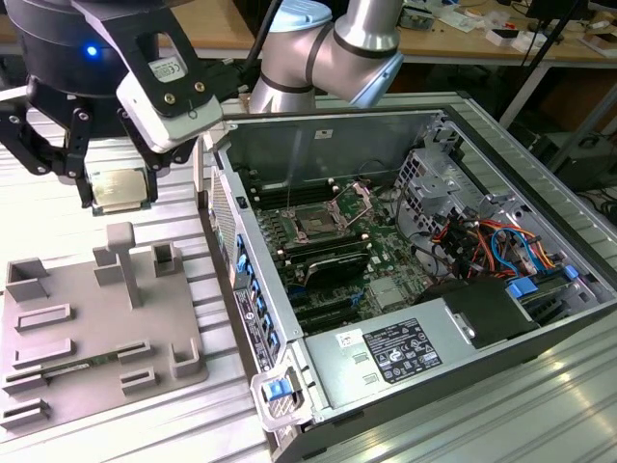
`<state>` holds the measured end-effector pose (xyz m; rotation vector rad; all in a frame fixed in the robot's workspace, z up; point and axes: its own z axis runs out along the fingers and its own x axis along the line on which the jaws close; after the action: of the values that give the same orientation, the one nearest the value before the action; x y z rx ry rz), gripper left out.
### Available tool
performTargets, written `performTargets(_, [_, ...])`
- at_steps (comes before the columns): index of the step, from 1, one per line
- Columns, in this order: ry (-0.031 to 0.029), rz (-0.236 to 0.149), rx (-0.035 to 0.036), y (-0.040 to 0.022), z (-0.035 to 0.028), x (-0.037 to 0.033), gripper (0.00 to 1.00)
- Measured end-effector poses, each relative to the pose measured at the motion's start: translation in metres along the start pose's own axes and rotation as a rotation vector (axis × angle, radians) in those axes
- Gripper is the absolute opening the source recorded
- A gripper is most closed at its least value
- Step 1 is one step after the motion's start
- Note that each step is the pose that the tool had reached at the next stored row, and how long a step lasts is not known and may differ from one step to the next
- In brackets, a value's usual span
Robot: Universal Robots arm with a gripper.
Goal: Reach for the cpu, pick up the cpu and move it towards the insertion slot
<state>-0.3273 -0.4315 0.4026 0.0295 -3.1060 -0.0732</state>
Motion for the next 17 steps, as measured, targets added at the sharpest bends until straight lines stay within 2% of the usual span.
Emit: performTargets(17, [0.0,0.0,0.0,-0.0004,-0.0008,-0.0212,0.55])
